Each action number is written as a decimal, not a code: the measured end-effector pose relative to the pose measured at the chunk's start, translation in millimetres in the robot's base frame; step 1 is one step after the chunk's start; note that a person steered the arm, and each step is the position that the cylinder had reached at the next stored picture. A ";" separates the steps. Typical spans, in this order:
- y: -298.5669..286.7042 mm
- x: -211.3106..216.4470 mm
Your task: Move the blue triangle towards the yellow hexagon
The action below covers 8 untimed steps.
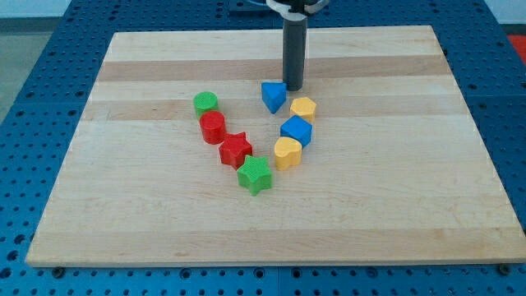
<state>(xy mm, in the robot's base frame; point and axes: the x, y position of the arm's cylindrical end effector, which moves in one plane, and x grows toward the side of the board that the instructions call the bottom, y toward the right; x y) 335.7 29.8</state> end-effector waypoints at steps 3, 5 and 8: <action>44.4 -0.9; 25.0 33.1; 25.1 65.1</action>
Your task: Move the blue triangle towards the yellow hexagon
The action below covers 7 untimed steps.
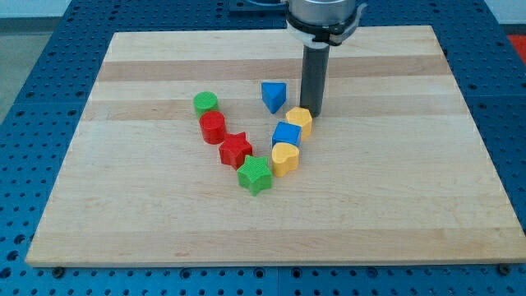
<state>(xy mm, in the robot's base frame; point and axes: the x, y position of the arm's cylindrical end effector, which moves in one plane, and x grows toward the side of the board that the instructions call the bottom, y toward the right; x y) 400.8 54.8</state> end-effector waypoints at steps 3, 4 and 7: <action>3.3 -82.3; -2.7 -145.7; -73.3 -81.8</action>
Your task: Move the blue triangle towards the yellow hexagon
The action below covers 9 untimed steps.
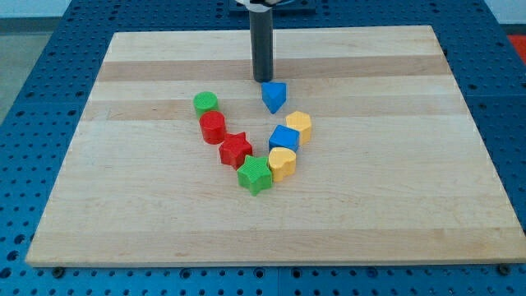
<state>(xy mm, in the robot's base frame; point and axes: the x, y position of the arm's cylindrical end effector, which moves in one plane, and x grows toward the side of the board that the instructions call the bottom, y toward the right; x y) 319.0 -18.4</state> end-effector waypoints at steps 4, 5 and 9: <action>-9.4 33.7; 4.7 47.9; 25.9 39.8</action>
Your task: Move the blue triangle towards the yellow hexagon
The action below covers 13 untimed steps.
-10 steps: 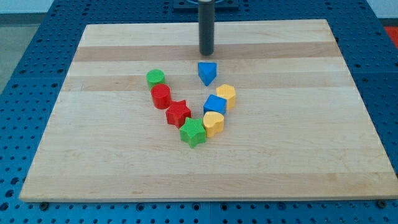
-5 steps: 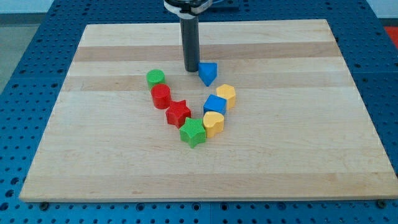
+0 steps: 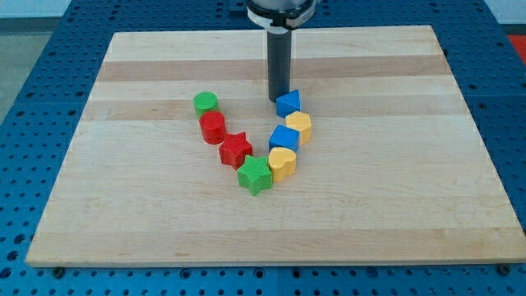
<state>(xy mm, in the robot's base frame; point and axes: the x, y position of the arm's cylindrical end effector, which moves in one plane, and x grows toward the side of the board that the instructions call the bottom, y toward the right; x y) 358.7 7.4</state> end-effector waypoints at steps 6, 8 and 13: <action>-23.5 20.1; -23.5 36.0; 3.0 7.4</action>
<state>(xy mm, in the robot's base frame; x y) 366.1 10.4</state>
